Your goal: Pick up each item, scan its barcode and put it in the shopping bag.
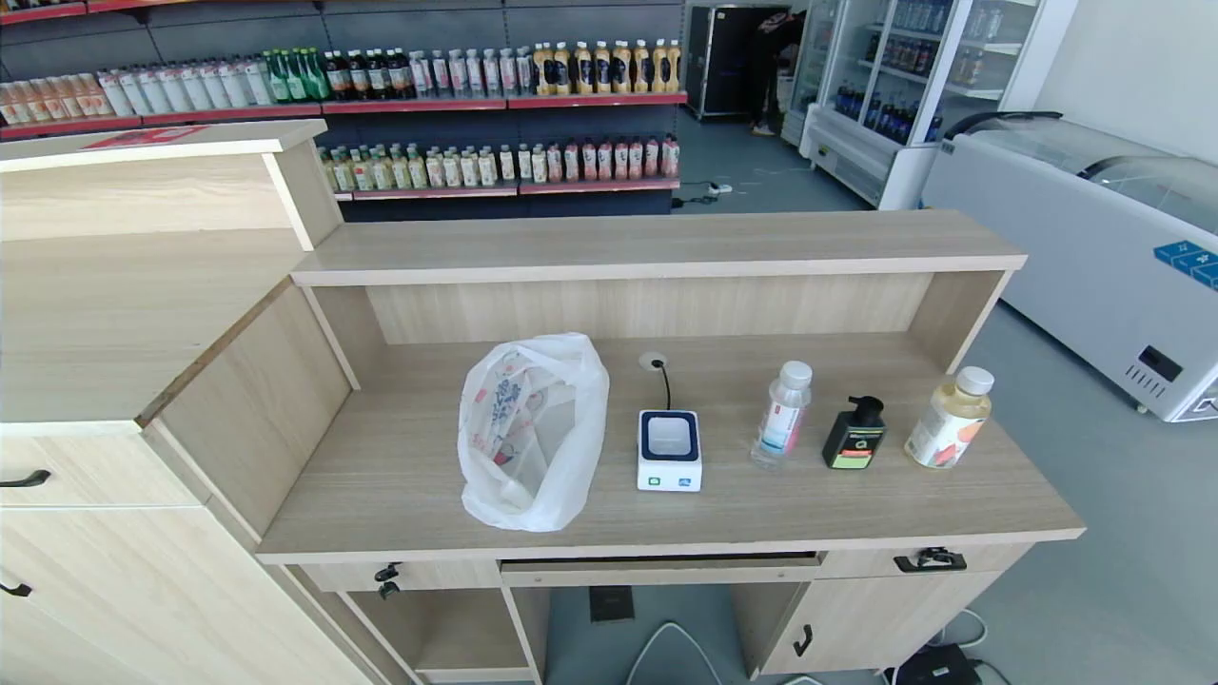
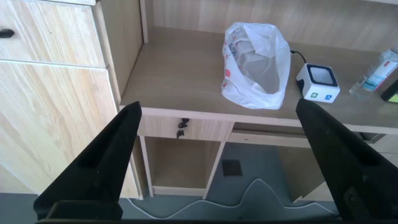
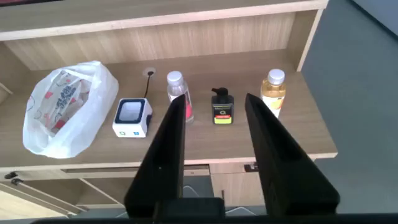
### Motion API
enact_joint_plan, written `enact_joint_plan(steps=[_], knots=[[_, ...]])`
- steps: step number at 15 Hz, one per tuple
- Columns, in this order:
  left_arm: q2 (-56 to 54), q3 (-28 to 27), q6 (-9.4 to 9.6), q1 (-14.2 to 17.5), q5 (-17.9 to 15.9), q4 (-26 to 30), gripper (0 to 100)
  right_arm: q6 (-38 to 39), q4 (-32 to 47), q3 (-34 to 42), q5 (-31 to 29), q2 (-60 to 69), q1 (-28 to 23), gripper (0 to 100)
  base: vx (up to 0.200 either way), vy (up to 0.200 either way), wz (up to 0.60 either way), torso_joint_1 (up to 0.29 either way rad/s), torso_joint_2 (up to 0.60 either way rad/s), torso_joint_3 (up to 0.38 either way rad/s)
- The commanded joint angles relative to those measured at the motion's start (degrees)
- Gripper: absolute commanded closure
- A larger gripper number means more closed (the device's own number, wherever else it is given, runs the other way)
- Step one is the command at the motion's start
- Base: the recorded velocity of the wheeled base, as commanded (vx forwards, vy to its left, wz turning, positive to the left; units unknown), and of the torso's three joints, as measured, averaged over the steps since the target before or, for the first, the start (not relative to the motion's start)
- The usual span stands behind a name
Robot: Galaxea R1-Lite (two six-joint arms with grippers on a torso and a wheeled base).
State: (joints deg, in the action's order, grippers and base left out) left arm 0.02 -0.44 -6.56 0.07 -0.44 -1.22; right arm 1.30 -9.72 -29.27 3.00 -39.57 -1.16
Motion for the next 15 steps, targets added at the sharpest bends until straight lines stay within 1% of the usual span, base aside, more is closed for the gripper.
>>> enact_joint_plan(steps=[1, 2, 3, 4, 5, 6, 9, 13, 15], knots=[[-0.02, 0.00, -0.03, 0.01, 0.00, -0.10, 0, 0.54, -17.71, -0.88, 3.59, -25.91, -1.39, 0, 0.000, 0.000, 0.00, 0.000, 0.00, 0.000], [-0.02, 0.00, -0.03, 0.01, 0.00, -0.01, 0, -0.51, -24.21, 0.00, 4.30, -31.09, -1.92, 0, 0.000, 0.000, 0.00, 0.000, 0.00, 0.000], [-0.02, 0.00, -0.03, 0.01, 0.00, -0.01, 0, -1.04, -32.56, 0.27, 4.30, -39.09, -2.71, 0, 0.000, 0.000, 0.00, 0.000, 0.00, 0.000], [-0.02, 0.00, -0.03, 0.01, 0.00, -0.01, 0, -1.92, -38.36, 0.44, 3.94, -44.80, -4.12, 0, 0.000, 0.000, 0.00, 0.000, 0.00, 0.000], [-0.02, 0.00, -0.03, 0.01, 0.00, -0.01, 0, -4.12, -42.58, -0.44, 3.68, -50.96, -5.87, 0, 0.000, 0.000, 0.00, 0.000, 0.00, 0.000], [-0.02, 0.00, -0.03, 0.01, 0.00, -0.01, 0, -5.35, -44.25, -1.23, 3.59, -55.35, -6.66, 0, 0.000, 0.000, 0.00, 0.000, 0.00, 0.000], [-0.02, 0.00, -0.03, 0.01, 0.00, -0.01, 0, -5.17, -45.22, -0.61, 3.77, -60.45, -6.84, 0, 0.000, 0.000, 0.00, 0.000, 0.00, 0.000], [-0.02, 0.00, -0.03, 0.01, 0.00, -0.01, 0, -6.75, -55.32, -0.70, 3.86, -70.03, -5.96, 0, 0.000, 0.000, 0.00, 0.000, 0.00, 0.000], [-0.02, 0.00, -0.03, 0.01, 0.00, -0.01, 0, -7.19, -57.70, -0.53, 3.86, -72.49, -5.17, 0, 0.000, 0.000, 0.00, 0.000, 0.00, 0.000]])
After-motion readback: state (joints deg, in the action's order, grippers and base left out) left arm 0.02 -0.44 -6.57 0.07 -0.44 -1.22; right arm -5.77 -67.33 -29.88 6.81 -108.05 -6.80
